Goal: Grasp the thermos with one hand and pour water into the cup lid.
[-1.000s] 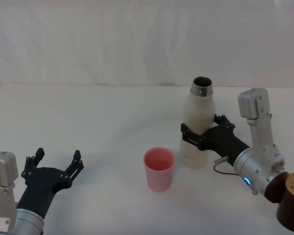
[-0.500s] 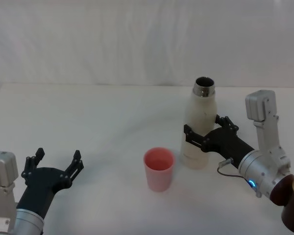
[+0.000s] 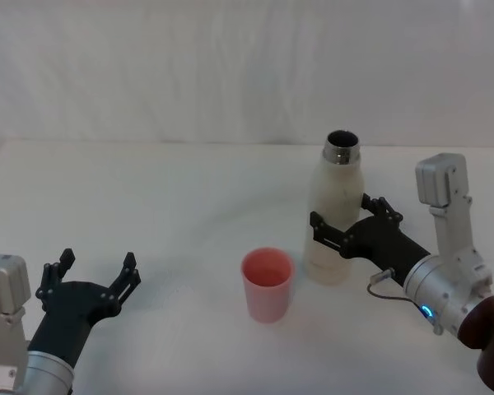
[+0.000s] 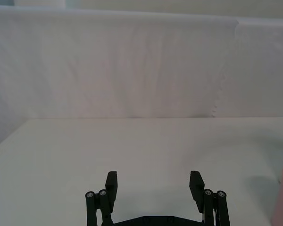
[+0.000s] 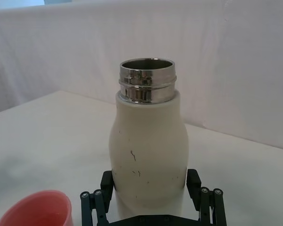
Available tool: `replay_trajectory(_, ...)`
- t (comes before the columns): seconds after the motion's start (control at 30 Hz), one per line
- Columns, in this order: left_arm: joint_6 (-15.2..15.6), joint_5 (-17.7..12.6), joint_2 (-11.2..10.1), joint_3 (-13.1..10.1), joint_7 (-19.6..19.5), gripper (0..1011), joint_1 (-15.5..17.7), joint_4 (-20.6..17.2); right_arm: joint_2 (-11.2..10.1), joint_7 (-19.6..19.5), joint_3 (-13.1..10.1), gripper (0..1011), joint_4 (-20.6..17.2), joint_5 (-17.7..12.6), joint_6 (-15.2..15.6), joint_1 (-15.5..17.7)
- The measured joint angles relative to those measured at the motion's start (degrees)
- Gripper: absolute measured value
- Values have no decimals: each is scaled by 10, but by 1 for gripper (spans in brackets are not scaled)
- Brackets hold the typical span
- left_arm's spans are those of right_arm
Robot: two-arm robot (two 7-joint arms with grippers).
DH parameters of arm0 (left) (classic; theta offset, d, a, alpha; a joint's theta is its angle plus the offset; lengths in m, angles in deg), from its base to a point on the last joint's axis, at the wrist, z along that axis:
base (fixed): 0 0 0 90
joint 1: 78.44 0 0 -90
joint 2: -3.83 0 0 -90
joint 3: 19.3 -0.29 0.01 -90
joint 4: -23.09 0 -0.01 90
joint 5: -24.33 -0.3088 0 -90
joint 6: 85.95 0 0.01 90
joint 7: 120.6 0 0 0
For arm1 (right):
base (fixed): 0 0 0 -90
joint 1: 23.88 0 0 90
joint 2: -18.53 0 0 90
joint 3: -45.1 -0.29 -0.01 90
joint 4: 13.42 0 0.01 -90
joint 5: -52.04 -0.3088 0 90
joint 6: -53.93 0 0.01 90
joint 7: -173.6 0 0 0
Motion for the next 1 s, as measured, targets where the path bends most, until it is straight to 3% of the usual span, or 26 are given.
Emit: replay_trajectory(1.0,0,0,0,0,0,1001,0,0,-33,-8,-20,1001,-77,-15,-1,71)
